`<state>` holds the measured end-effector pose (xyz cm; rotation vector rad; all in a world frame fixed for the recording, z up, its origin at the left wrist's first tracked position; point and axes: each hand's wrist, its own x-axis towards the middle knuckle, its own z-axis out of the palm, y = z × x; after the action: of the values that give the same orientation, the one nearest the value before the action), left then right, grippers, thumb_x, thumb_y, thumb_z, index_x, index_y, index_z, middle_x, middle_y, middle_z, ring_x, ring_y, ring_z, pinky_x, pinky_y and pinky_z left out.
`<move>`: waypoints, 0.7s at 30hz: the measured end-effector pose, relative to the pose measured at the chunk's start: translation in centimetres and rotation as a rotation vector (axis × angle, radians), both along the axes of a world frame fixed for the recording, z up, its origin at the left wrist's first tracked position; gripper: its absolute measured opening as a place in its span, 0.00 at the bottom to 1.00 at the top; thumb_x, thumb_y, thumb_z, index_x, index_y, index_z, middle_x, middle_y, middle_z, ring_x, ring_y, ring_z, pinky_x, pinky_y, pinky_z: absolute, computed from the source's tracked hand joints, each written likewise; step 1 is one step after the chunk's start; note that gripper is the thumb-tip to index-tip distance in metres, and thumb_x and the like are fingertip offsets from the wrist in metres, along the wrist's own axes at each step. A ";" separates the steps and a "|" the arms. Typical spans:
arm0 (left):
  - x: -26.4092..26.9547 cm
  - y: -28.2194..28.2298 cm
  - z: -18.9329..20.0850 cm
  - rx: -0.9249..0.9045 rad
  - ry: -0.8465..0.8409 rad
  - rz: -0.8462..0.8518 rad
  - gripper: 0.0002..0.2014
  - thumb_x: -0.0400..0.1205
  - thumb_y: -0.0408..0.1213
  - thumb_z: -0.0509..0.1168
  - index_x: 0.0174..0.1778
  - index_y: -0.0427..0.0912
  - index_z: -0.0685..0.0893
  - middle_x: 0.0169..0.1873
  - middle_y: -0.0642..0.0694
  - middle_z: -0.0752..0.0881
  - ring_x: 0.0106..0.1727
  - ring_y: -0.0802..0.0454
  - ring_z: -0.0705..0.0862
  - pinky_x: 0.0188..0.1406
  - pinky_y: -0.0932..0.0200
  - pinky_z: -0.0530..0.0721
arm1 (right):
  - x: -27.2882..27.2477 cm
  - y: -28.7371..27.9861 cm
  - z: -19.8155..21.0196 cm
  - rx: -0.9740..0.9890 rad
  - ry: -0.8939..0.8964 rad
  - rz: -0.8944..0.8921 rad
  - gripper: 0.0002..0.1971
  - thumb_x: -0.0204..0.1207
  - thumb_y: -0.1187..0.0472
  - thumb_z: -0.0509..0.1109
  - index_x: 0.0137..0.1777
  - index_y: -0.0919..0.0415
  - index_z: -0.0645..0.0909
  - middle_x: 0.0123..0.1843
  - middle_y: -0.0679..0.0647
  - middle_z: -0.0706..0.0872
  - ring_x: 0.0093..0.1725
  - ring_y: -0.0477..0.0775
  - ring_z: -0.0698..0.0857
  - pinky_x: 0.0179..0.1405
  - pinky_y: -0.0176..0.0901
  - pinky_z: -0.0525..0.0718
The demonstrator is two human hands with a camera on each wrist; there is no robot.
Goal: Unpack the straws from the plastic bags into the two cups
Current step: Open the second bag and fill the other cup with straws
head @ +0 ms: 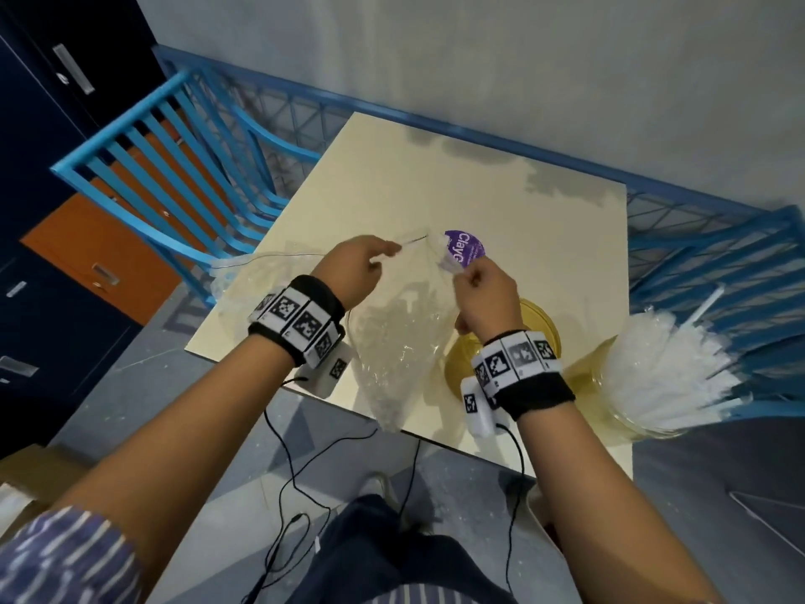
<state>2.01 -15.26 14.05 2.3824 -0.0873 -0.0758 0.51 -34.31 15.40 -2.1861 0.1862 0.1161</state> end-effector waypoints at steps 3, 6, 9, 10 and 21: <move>0.9 1.1 -0.1 0.013 -0.002 0.085 0.16 0.79 0.27 0.60 0.58 0.44 0.85 0.67 0.43 0.80 0.64 0.46 0.79 0.65 0.60 0.74 | 0.4 -0.8 0.3 0.048 0.012 -0.111 0.10 0.79 0.67 0.57 0.36 0.61 0.65 0.24 0.57 0.74 0.08 0.39 0.74 0.09 0.27 0.71; -1.3 2.1 0.3 -0.021 -0.023 0.126 0.10 0.76 0.37 0.68 0.52 0.50 0.84 0.70 0.44 0.74 0.61 0.47 0.78 0.64 0.54 0.76 | -0.4 -0.3 -0.1 0.240 0.087 -0.129 0.05 0.79 0.67 0.56 0.42 0.62 0.65 0.25 0.61 0.75 0.10 0.44 0.78 0.10 0.32 0.76; -6.9 2.0 0.8 -0.063 -0.087 0.173 0.04 0.70 0.49 0.69 0.39 0.61 0.82 0.67 0.45 0.76 0.69 0.47 0.73 0.66 0.39 0.75 | -1.1 0.0 -1.0 0.407 0.142 -0.183 0.09 0.78 0.69 0.55 0.40 0.57 0.61 0.30 0.65 0.75 0.15 0.55 0.84 0.16 0.41 0.82; -9.1 1.8 0.8 -0.071 -0.075 0.188 0.04 0.69 0.53 0.67 0.38 0.63 0.82 0.67 0.46 0.76 0.69 0.47 0.73 0.66 0.40 0.75 | -1.2 -0.1 -1.3 0.402 0.146 -0.174 0.10 0.78 0.69 0.54 0.39 0.55 0.60 0.32 0.64 0.75 0.18 0.58 0.85 0.19 0.44 0.83; -14.1 0.8 -1.5 -0.570 0.306 0.463 0.36 0.78 0.30 0.66 0.79 0.55 0.58 0.73 0.52 0.66 0.40 0.54 0.80 0.36 0.60 0.89 | 0.0 -0.2 -2.5 0.054 -0.152 0.515 0.36 0.61 0.83 0.53 0.58 0.46 0.81 0.80 0.48 0.56 0.80 0.57 0.62 0.63 0.43 0.76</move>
<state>-12.04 -14.42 12.54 1.7466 0.5192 -0.1681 0.49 -34.46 12.87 -2.1324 -0.4643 0.2381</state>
